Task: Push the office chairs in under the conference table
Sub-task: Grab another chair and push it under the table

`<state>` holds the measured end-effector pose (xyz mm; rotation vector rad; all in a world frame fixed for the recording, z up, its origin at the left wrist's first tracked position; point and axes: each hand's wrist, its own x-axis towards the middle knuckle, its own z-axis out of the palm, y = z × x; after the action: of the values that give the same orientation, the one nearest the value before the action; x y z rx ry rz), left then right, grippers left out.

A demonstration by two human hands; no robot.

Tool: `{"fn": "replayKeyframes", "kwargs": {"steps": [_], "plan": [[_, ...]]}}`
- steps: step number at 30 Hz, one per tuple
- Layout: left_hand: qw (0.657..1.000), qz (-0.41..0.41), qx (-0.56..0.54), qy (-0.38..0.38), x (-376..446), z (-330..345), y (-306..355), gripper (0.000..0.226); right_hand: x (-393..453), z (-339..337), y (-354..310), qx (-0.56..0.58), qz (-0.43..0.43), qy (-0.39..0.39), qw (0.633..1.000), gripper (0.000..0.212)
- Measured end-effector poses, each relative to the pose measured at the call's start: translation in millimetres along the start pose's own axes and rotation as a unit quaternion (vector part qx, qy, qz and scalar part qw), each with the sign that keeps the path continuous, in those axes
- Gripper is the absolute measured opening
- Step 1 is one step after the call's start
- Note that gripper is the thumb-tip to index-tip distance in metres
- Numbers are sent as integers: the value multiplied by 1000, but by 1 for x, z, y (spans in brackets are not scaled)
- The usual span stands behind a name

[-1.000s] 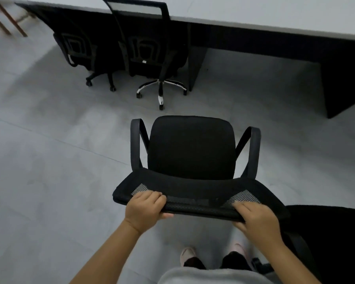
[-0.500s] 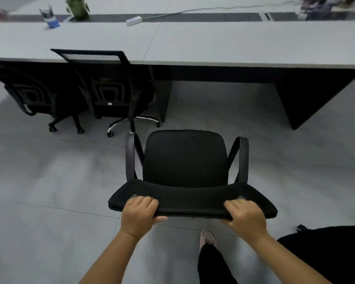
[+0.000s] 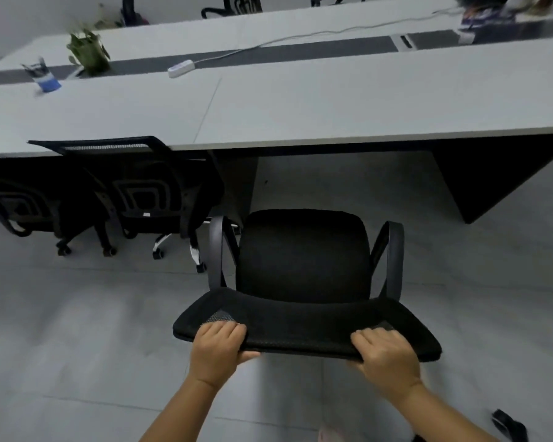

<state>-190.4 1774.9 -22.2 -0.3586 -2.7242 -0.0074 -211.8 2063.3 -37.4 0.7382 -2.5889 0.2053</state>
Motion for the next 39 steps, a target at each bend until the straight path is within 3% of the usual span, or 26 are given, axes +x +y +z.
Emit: {"fn": "replayKeyframes", "kwargs": {"steps": [4, 9, 15, 20, 23, 29, 32, 35, 39], "plan": [[1000, 1, -6, 4, 39, 17, -21, 54, 46, 18, 17, 6, -3, 1, 1000, 32], [1000, 15, 7, 13, 91, 31, -49, 74, 97, 43, 35, 11, 12, -7, 1000, 35], [999, 35, -14, 0, 131, 51, -98, 55, 147, 68, 31, 11, 37, -29, 999, 47], [998, 59, -18, -12, 154, 68, -142, 70, 182, 86, 19, 5, 47, -39, 998, 51], [996, 78, -37, 6, 165, 78, -158, 66, 196, 95, 18, -11, 58, -49, 997, 57], [995, 88, -56, 0, 186, 86, -172, 62, 209, 108, 22, -33, 64, -30, 997, 40], [993, 95, -71, 2, 188, 88, -171, 52, 204, 111, 23, 11, 77, 0, 997, 65], [991, 105, -79, 17, 184, 91, -171, 50, 205, 104, 17, 29, 91, 8, 995, 55], [988, 135, -71, 18, 192, 94, -186, 50, 208, 106, 7, 5, 97, -8, 995, 72]]}}
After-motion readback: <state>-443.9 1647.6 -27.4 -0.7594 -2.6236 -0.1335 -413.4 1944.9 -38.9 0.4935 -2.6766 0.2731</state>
